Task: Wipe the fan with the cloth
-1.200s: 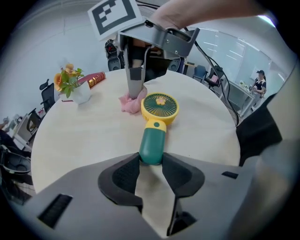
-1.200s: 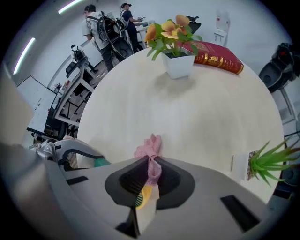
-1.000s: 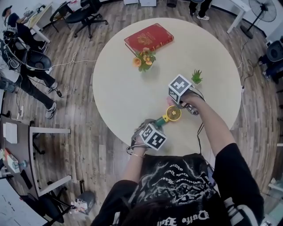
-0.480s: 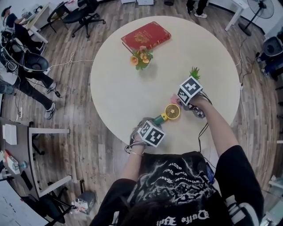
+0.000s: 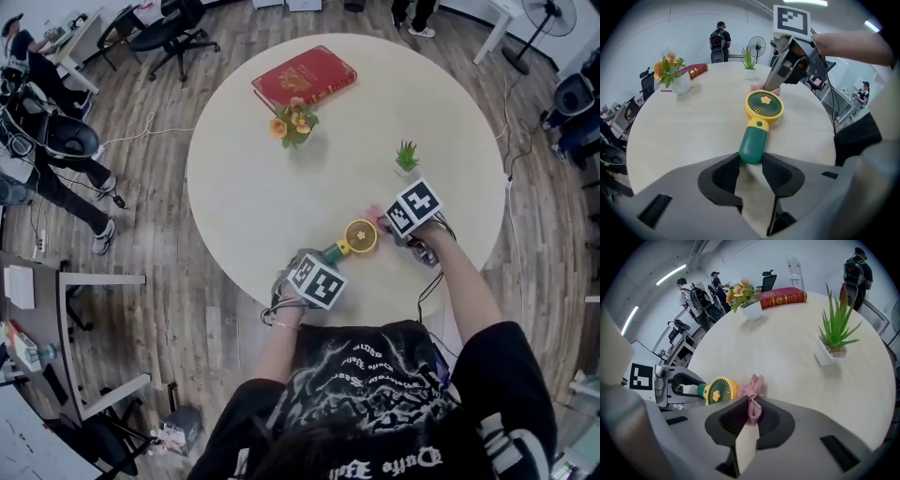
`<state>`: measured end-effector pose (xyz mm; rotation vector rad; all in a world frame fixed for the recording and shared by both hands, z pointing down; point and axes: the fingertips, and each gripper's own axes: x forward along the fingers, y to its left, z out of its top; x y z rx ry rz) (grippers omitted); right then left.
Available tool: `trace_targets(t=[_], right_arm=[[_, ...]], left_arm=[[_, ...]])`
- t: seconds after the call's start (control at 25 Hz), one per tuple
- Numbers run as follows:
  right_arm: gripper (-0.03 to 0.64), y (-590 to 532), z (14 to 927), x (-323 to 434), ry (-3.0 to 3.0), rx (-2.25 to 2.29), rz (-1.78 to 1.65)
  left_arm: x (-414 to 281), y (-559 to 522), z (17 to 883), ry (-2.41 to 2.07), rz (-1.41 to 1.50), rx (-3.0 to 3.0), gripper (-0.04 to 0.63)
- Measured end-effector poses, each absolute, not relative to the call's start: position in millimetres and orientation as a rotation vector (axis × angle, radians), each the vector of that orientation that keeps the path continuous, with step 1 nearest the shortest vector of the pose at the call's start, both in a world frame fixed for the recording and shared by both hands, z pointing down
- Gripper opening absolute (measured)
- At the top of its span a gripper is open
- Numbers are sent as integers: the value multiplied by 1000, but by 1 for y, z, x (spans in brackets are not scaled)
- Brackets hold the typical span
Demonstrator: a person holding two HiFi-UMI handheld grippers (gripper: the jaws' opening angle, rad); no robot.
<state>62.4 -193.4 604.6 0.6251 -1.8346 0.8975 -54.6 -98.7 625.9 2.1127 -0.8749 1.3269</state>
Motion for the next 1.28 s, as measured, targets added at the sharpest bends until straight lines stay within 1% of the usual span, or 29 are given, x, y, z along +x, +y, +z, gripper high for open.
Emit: trace_targets(t=[0.2,0.6,0.84,1.28], right_arm=[[40,-181,602,67,-1895,636,929],[40,-157,606,73,-1893,607,864],[41,-142,603,73,-1880,597,731],[41,-112,606,58,-1934,450,467]], left_arm=[[-53,-98,625,-861,1333,2111,170],[-51,-96,625,-863,1360,2097,170],[-51,-94,625,-865,1365,2082,170],[-51,-95,626,-867,1358,2130,170]])
